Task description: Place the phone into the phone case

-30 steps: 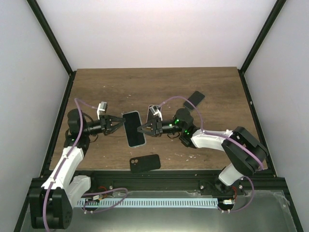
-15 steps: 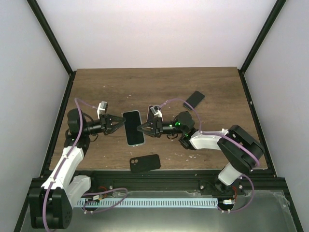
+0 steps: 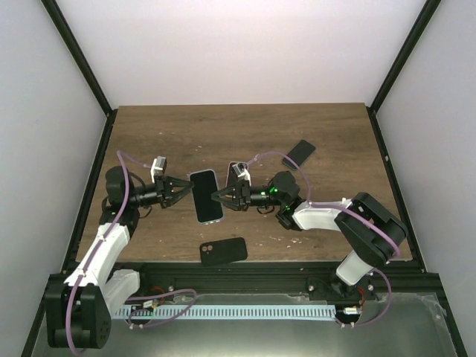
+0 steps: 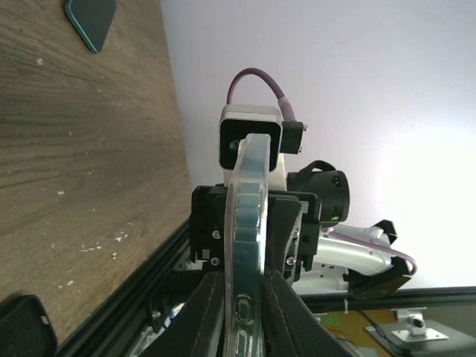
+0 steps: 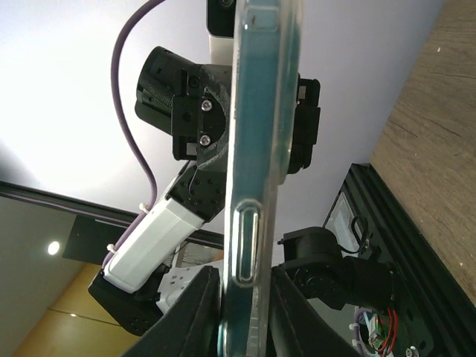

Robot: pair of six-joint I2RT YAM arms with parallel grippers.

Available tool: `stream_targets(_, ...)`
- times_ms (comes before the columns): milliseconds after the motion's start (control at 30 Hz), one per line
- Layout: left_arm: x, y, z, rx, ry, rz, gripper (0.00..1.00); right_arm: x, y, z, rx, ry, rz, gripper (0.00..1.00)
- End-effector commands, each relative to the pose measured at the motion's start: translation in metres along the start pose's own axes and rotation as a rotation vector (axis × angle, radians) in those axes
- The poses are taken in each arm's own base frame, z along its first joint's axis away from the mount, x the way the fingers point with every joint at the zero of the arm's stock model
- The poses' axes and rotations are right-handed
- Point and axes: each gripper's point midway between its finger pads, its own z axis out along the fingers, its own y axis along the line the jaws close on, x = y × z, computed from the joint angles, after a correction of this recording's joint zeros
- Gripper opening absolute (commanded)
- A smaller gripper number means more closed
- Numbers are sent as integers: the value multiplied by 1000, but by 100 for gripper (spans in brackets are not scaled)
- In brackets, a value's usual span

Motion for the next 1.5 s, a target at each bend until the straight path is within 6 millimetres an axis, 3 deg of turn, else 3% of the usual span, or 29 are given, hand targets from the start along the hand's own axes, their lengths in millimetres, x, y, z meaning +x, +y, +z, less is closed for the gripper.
stream_targets(0,-1,-6,-1,-6,-3,32,20,-12,31,0,-63,-59,-85,15)
stream_targets(67,-1,-4,-1,-10,-4,21,33,-18,34,1,-62,-87,-81,14)
stream_targets(200,6,4,0,-15,6,-13,50,-34,33,-4,-60,-178,-56,13)
stream_targets(400,23,9,5,-8,46,-31,54,-57,28,-13,-40,-300,-24,13)
stream_targets(733,33,12,11,-4,78,-38,37,-70,18,-12,-20,-342,13,13)
stream_targets(900,32,16,12,-6,78,-47,21,-69,13,-12,-13,-340,24,13)
stream_targets(1167,29,19,13,-13,74,-47,2,-61,5,-7,3,-285,35,24)
stream_targets(1333,27,23,14,-31,75,-50,2,-53,-4,-12,22,-280,48,20)
stream_targets(1400,26,23,14,-31,71,-48,4,-52,-3,-12,21,-273,38,17)
stream_targets(1467,24,21,14,-31,67,-43,14,-49,-1,-11,21,-255,19,15)
